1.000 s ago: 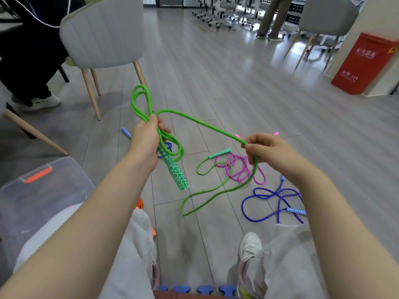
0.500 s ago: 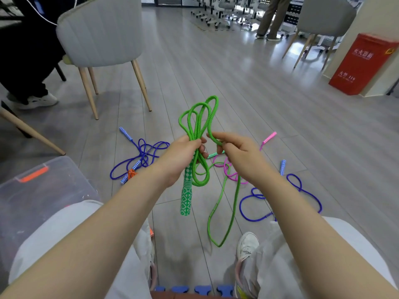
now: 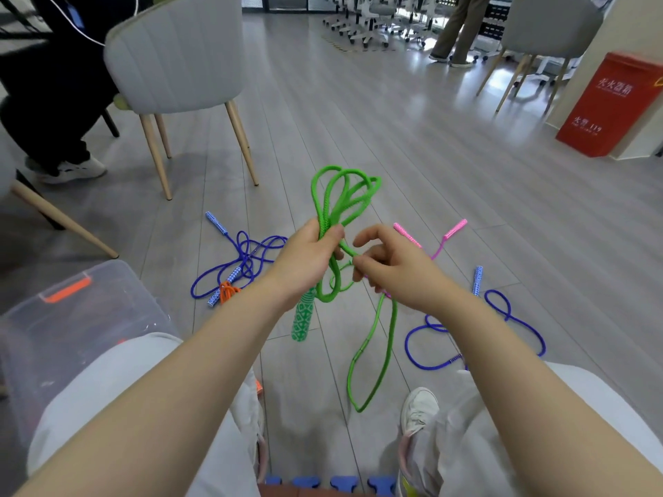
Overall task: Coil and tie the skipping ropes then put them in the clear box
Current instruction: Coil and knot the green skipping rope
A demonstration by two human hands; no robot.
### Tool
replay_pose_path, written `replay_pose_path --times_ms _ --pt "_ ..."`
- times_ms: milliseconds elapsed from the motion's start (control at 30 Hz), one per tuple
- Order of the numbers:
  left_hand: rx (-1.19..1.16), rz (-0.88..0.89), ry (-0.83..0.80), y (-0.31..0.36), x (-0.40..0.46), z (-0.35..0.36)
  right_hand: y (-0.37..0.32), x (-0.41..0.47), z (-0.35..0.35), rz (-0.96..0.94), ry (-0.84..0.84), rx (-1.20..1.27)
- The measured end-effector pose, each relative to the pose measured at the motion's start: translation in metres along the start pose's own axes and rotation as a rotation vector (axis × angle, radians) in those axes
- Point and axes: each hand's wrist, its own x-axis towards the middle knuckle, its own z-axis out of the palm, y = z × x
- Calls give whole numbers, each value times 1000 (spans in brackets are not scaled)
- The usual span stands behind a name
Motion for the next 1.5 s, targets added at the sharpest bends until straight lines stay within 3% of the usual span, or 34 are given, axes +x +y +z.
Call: replay_pose_path --times_ms 67,200,333,433,667,800,933,1200,1400,1500 --pt "-168 -76 93 0 9 -5 1 -2 -9 48 -50 17" --pt "-845 -209 120 5 26 -30 8 -6 -40 130 -49 -16" --pt "-1077 -186 275 5 37 -57 15 -14 -72 159 60 -77" --pt "-902 -72 362 4 37 -67 20 -16 -85 174 144 -80" --pt "-322 4 0 9 11 -32 2 -12 -61 49 236 125" --pt "-152 2 -157 12 -4 -15 -7 -5 -36 6 213 180" --pt "-111 20 -245 13 -12 -5 -6 1 -19 -11 226 179" --pt "-336 -64 -431 9 -14 0 -2 4 -7 -13 294 85" --pt "-98 -6 -474 5 -14 3 5 -2 -11 11 227 11" --pt "-25 27 -398 4 -12 1 6 -2 -17 57 187 48"
